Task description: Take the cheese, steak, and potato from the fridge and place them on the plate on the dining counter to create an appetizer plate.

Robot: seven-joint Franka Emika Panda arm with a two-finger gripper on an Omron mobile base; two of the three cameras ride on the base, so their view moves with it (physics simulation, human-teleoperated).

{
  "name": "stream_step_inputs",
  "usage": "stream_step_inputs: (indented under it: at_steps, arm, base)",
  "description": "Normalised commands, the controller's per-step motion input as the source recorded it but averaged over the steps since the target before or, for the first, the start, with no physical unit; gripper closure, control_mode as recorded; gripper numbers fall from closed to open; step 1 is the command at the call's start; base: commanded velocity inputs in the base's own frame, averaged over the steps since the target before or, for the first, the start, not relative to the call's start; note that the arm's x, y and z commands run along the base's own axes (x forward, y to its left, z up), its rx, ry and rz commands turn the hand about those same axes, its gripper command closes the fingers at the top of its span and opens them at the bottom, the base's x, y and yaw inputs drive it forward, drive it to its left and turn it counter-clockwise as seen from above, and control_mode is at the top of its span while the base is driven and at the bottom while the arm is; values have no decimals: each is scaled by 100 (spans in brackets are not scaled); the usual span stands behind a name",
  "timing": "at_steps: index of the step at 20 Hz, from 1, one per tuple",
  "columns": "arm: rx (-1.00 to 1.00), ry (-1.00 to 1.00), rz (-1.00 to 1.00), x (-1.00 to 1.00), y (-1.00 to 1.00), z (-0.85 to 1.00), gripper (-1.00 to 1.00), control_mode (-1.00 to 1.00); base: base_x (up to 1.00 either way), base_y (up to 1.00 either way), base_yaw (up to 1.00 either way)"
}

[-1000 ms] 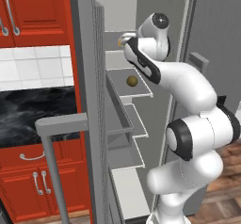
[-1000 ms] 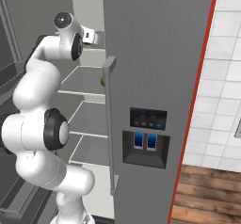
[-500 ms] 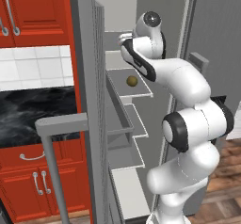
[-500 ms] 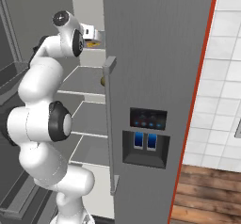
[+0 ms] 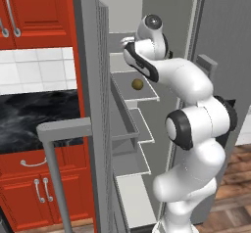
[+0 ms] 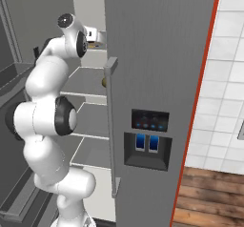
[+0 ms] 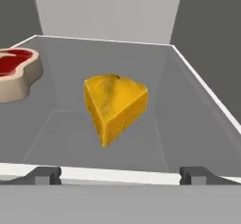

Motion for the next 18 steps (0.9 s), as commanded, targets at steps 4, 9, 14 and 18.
stream_step_inputs:
  at_steps: [4, 9, 14, 18]
  arm:
    - [0, 3, 0, 34, 12, -13, -100, -100]
    - [0, 2, -1, 37, 13, -9, -100, -100]
    - [0, 0, -1, 36, 7, -9, -100, -100]
    - [0, 0, -2, 34, 1, -7, -100, -100]
  base:
    - [0, 0, 0]
    - [0, 0, 0]
    - [0, 0, 0]
    - [0, 0, 0]
